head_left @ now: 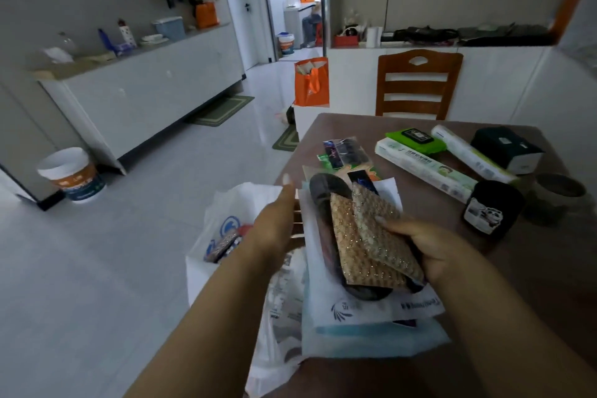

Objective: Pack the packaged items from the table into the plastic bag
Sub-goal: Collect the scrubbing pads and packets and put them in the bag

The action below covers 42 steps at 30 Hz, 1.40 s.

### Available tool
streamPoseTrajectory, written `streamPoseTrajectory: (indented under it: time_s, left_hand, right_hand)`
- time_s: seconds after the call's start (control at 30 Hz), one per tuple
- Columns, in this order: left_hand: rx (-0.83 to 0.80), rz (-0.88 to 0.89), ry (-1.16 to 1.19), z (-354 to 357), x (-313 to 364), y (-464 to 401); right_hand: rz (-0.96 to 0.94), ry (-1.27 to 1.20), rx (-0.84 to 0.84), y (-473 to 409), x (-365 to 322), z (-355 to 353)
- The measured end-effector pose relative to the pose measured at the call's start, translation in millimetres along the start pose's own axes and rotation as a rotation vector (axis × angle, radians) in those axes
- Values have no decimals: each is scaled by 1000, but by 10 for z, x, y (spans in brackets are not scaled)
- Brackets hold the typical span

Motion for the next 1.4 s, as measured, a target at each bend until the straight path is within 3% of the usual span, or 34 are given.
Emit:
streamPoseTrajectory:
  time_s: [0.13,0.27,0.43,0.53,0.63,0.83,0.9,1.07,1.17,1.23,1.33,1.4]
  left_hand:
    - [169,88,11,-569,130,-37]
    - [141,-25,-107,-877,-5,-153]
    - [139,-123,-281,-1105,-110,-209]
    - [83,-263,-415,-1148,-250,-209]
    - [65,-285,-597,-1162,-248,-231]
    - [49,-336,-950,-1238,-170,-210]
    - [-6,-356,-967,-1225,-174,-195]
    - [-125,-298,-945,-1164,-45,-149]
    - [-309,-302,-901,-996,-28,-46]
    - [-383,-287,-922,-892,6,27]
    - [-403,-257,-910,-828,66,88]
    - [-386,-225,-867,-829,102,79]
  right_hand:
    - [159,-17,-104,-22,354,440]
    - [252,27,-151,-42,669,760]
    - [276,16,-74,-160,857,791]
    - [225,-26,83,-299,733,519]
    - [210,-34,190,-403,596,344]
    - [342,402,16,-477,647,472]
    - [351,413,28,-516,666,494]
    - [253,158,238,-730,427,344]
    - [375,326,130,-779,567,617]
    - [370,310,100,-809,570,816]
    - [206,-19,260,-890,445,871]
    - [234,54,257,-871,546,975]
Point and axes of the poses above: each hand's wrist, its own y-axis away from the middle knuckle, its own z-axis out of the palm, x = y × z, the point moved 10 cm from there along -y, towards the middle knuckle, and after that the axes turned 15 degrees about y, right-handed, at the moved point
